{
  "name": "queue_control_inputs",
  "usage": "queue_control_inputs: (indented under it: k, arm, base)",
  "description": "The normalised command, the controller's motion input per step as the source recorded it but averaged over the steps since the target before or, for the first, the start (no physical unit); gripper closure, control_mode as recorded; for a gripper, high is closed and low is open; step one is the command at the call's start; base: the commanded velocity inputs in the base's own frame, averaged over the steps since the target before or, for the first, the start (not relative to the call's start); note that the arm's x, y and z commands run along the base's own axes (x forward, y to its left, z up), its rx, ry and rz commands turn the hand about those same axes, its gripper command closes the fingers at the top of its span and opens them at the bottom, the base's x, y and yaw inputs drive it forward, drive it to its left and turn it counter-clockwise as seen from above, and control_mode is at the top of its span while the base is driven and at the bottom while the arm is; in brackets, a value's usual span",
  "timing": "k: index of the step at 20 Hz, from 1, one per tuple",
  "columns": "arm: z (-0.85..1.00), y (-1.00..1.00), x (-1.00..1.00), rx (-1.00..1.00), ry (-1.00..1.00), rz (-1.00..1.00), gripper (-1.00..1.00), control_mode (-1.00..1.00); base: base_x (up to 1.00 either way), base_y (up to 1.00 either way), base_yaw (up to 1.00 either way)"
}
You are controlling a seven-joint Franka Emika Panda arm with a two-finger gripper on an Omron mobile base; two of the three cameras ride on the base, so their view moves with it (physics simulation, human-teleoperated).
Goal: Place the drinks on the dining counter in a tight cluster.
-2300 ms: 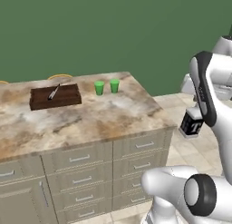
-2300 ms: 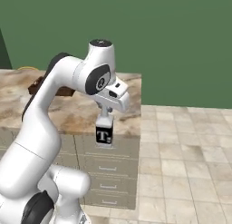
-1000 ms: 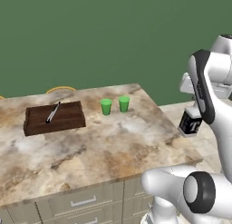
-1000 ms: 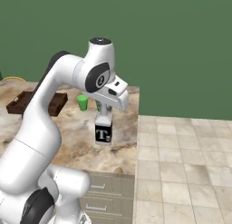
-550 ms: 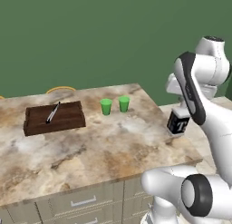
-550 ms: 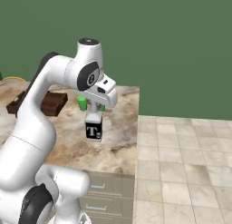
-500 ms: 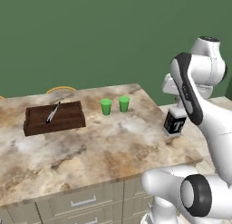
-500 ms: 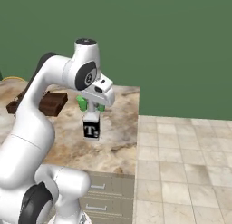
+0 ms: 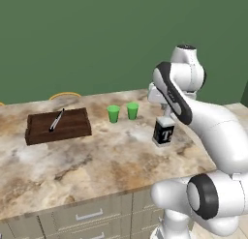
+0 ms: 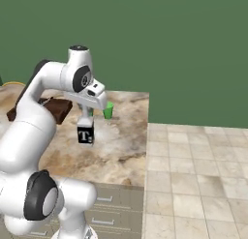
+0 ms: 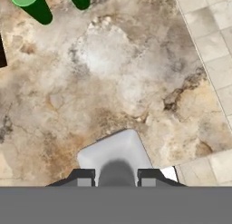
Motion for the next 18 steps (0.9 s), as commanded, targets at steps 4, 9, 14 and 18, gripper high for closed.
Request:
queue_control_inputs:
  k: [4,9,14,18]
  arm:
    - [-0.42,0.19,0.03,-0.02,0.05,0.00,1.00,-1.00]
    - [-0.25,0.26,0.07,-0.05,0.06,0.00,1.00,-1.00]
    - [0.00,0.26,0.20,0.00,0.00,0.00,1.00,-1.00]
    - [-0.13,0.11,0.40,0.00,0.00,0.00,1.00,-1.00]
  base:
    - [0.00,0.00,0.00]
    - [0.00,0.00,0.00]
    - [0.00,0.00,0.00]
    - [0.00,0.00,0.00]
